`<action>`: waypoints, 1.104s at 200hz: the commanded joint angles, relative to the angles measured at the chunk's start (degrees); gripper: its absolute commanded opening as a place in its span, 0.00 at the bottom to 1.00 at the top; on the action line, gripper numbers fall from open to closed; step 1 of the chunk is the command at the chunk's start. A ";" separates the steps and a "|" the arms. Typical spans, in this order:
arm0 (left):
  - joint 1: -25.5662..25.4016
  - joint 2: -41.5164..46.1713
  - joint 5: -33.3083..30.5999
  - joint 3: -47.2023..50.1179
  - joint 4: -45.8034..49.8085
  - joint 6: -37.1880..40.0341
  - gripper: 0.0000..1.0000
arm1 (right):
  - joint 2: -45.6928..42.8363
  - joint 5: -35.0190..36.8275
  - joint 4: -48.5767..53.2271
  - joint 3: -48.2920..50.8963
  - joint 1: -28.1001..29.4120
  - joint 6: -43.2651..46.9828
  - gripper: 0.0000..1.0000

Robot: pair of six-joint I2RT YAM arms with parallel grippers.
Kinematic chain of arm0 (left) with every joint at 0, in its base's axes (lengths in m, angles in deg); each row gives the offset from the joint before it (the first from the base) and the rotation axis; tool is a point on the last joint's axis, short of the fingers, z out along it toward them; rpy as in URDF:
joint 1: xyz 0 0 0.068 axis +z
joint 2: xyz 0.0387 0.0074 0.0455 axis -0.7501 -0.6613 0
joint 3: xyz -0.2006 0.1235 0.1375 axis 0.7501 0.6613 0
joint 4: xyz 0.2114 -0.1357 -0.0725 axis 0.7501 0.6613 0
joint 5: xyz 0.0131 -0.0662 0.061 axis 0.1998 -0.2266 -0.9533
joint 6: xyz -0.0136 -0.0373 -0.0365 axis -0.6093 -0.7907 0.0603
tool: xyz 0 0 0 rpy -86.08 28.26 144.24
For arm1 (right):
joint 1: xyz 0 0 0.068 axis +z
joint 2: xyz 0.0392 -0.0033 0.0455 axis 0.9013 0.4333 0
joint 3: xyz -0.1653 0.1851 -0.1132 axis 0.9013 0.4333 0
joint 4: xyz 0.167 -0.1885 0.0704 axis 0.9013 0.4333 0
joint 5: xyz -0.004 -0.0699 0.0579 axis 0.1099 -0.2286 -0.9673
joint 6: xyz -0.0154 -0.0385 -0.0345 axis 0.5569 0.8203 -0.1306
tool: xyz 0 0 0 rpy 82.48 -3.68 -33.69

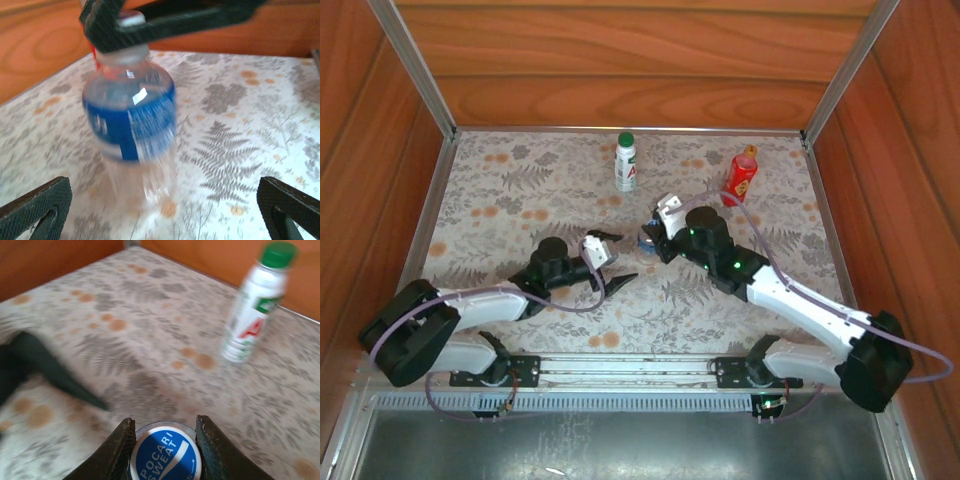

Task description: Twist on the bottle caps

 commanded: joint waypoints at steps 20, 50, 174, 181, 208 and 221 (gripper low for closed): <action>2.54 3.53 -10.48 4.38 -0.05 -7.88 1.00 | 10.78 1.92 -12.46 -3.51 -8.24 -2.89 0.24; 3.03 4.71 -13.70 5.82 -0.06 -9.89 1.00 | 19.46 -1.81 -16.17 -9.20 -12.20 -3.06 0.24; 3.26 3.05 -12.36 3.88 0.52 -9.59 1.00 | 32.95 -8.39 -15.82 -17.88 -16.52 -0.54 0.58; 3.42 3.04 -12.65 3.62 0.73 -9.63 1.00 | 32.28 -8.57 -15.13 -18.24 -16.51 -0.09 0.65; 5.77 3.86 -12.13 2.11 2.75 -9.38 1.00 | 26.61 -6.66 -12.90 -17.90 -16.52 1.38 0.80; 7.71 4.89 -11.87 1.22 4.31 -9.26 1.00 | 23.01 -5.40 -11.85 -16.69 -16.65 1.90 0.83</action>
